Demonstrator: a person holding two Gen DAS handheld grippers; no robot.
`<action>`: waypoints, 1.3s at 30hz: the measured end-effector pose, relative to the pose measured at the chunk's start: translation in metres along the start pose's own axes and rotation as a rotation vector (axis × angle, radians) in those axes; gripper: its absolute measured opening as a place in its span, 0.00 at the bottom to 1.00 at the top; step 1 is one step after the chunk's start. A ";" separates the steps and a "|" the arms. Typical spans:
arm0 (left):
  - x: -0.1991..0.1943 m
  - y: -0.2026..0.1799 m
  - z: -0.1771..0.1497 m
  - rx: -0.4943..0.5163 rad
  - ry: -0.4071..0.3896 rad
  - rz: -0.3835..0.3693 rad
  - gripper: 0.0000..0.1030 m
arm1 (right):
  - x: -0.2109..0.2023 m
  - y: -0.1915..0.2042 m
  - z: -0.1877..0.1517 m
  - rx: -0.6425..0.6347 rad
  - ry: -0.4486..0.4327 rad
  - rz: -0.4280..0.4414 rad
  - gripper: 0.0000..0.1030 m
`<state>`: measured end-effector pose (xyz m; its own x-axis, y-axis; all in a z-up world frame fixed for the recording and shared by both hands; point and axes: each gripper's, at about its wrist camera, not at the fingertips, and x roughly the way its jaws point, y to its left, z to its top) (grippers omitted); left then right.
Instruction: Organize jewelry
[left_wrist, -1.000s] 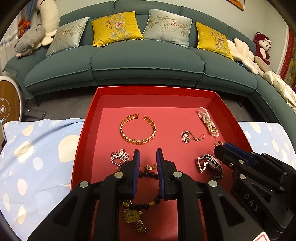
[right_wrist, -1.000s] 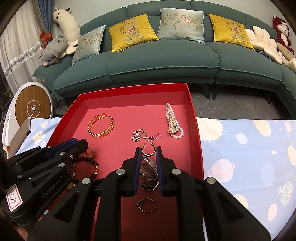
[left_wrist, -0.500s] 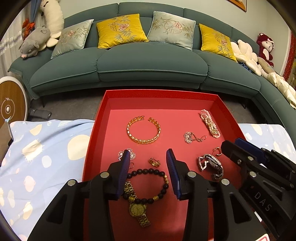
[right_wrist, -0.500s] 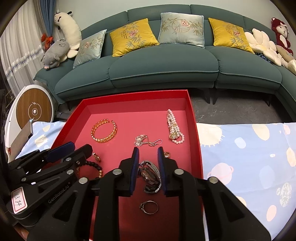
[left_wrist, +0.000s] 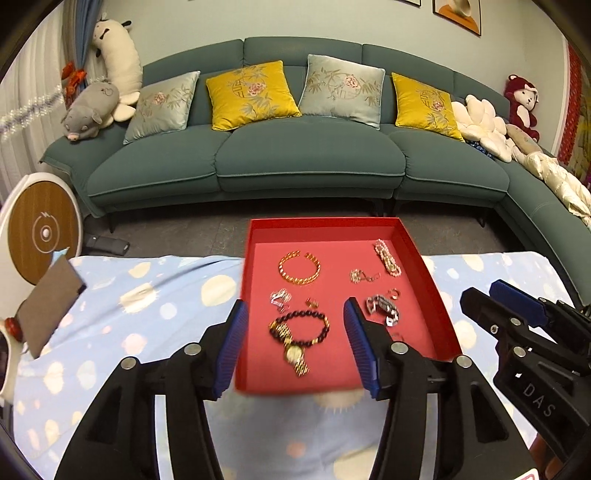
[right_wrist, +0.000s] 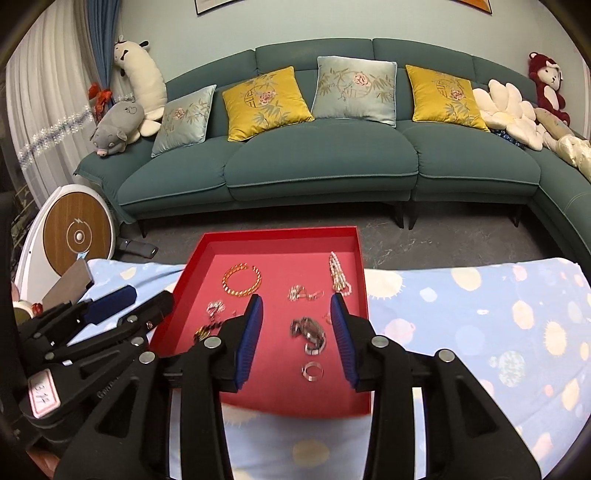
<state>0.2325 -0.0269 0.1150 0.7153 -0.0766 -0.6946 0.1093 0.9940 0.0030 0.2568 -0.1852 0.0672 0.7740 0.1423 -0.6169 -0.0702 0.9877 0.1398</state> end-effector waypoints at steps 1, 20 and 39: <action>-0.009 0.001 -0.007 -0.001 -0.003 0.007 0.56 | -0.008 0.000 -0.003 -0.001 0.001 0.001 0.36; -0.063 0.013 -0.071 -0.045 -0.020 0.027 0.75 | -0.101 0.030 -0.084 -0.043 -0.036 -0.083 0.64; -0.062 0.017 -0.075 -0.042 -0.012 0.086 0.75 | -0.091 0.037 -0.087 -0.065 -0.032 -0.124 0.75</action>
<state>0.1381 0.0002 0.1045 0.7292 0.0080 -0.6843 0.0189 0.9993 0.0319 0.1290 -0.1561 0.0613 0.7990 0.0175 -0.6011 -0.0126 0.9998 0.0123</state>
